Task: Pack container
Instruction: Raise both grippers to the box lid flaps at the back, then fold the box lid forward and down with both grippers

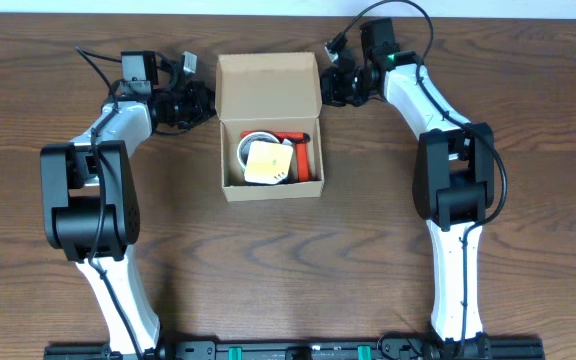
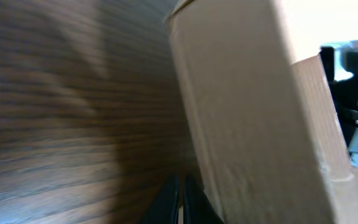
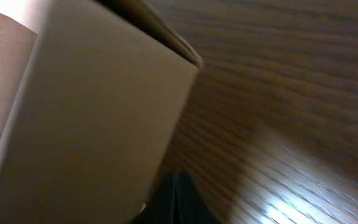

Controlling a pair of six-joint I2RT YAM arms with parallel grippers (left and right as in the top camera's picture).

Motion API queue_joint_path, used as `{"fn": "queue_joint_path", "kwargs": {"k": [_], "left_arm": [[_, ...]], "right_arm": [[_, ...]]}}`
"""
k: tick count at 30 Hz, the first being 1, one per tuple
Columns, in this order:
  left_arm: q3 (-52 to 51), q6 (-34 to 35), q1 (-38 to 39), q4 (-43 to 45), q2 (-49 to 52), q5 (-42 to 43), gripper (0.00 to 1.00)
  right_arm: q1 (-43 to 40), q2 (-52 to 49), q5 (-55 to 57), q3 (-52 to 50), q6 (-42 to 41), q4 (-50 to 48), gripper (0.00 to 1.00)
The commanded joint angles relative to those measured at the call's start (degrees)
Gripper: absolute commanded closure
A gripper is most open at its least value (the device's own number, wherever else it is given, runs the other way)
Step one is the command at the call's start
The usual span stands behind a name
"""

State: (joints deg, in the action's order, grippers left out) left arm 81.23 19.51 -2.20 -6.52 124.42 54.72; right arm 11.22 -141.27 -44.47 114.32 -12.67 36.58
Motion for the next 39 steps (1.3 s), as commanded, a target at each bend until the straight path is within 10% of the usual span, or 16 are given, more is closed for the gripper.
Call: {"fn": "queue_joint_path", "kwargs": {"k": [1,28,39], "left_arm": [[0.6,0.2,-0.2,0.6,0.5,5.4,0.94],[4.1,-5.3,0.0,-0.3,-13.3,8.6,0.94],[4.1,-23.1,1.6,-23.3,-19.9,4.3,0.94]], "right_arm": [[-0.1,-1.4,-6.3,-0.1,-0.3,-0.9,0.99],[-2.1,10.9,-7.6,0.0,9.9,-1.8,0.99],[0.5,18.4,6.0,0.0,23.3,20.1,0.99]]}}
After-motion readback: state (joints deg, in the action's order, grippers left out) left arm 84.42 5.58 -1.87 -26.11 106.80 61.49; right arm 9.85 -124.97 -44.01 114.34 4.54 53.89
